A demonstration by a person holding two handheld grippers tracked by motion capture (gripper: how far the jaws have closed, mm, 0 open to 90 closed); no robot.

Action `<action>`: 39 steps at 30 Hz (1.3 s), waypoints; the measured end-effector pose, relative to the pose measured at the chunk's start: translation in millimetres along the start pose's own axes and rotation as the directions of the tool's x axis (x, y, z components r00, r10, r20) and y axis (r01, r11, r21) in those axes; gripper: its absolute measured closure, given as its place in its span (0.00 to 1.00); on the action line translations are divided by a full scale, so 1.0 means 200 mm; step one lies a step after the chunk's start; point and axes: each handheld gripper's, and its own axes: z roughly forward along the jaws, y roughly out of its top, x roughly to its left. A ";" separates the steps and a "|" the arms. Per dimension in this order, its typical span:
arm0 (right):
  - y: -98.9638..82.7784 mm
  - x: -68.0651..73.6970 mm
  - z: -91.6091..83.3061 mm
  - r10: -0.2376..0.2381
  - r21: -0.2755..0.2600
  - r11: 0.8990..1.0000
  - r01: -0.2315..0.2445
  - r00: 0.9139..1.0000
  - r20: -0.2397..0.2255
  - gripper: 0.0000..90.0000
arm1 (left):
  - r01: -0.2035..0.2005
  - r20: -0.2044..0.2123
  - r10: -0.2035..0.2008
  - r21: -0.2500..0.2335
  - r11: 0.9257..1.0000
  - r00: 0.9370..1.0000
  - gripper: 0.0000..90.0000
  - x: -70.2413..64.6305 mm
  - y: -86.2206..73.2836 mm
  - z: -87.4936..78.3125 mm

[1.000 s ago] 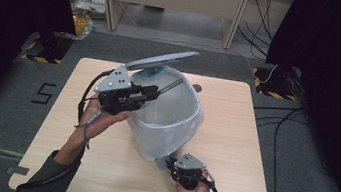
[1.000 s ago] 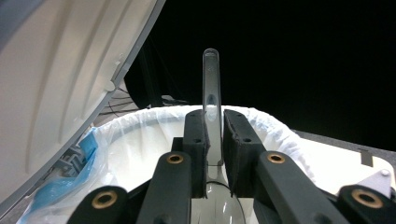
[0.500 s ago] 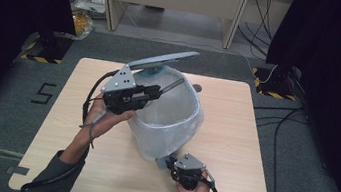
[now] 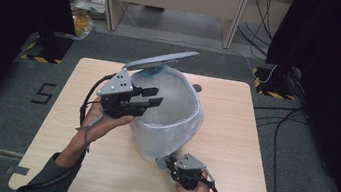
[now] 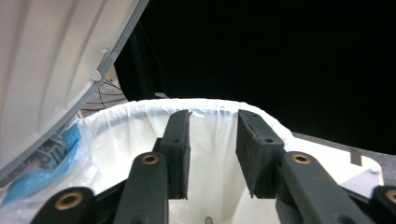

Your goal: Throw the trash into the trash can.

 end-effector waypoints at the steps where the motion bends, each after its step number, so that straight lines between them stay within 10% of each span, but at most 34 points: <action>1: 0.00 0.00 0.00 -0.002 0.000 1.000 0.002 1.000 0.000 0.87 | 0.001 0.002 -0.001 -0.003 1.000 1.000 0.71 0.00 0.00 -0.01; 22: 0.00 0.00 0.00 0.002 0.001 1.000 -0.002 1.000 -0.002 0.87 | 0.056 -0.024 -0.056 0.000 0.998 0.998 0.48 0.04 -0.09 -0.28; 39: 0.00 0.00 0.00 0.003 0.002 1.000 -0.003 1.000 -0.001 0.87 | 0.109 -0.109 -0.106 0.020 0.994 0.988 0.35 0.10 -0.31 -0.43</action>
